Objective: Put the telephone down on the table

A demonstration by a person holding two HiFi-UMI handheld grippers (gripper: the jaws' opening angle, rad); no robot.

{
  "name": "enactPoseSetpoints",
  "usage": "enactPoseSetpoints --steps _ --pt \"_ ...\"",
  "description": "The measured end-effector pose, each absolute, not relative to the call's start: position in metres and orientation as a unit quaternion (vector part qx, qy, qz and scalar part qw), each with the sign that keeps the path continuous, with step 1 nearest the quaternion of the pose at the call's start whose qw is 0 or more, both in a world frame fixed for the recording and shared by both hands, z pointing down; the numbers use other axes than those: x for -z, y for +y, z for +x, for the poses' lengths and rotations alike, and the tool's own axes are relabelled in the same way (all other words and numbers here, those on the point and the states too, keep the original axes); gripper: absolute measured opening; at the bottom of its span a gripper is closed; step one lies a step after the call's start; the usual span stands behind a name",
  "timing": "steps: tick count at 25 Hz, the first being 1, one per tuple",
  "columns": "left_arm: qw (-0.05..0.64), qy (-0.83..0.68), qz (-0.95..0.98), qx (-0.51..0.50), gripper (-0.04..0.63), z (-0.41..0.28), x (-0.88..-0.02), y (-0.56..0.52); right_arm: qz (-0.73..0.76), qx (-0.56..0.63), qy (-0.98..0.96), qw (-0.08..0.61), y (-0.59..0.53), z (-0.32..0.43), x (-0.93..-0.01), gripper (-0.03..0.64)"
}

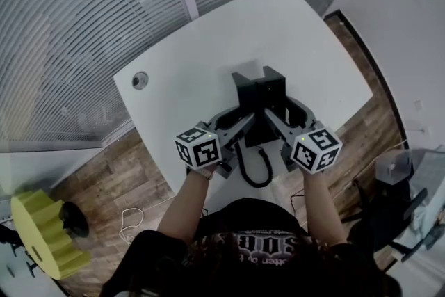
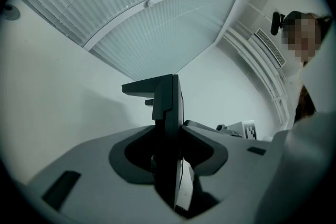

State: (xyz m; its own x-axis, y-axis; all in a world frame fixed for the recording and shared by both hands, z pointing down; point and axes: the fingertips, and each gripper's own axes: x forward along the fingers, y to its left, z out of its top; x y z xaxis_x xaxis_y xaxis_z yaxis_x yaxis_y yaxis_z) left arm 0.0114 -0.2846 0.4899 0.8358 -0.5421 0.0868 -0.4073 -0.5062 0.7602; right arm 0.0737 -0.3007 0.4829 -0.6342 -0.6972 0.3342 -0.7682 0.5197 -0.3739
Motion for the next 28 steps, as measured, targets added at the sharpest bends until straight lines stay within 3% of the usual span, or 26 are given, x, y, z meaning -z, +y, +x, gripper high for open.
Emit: enactPoseSetpoints --steps 17,28 --pt "0.447 -0.286 0.843 0.084 0.152 0.006 -0.517 -0.300 0.422 -0.273 -0.860 0.089 -0.315 0.070 -0.511 0.273" --pt "0.420 -0.362 0.831 0.038 0.167 0.010 -0.527 -0.306 0.422 -0.276 -0.859 0.092 -0.321 0.071 -0.520 0.273"
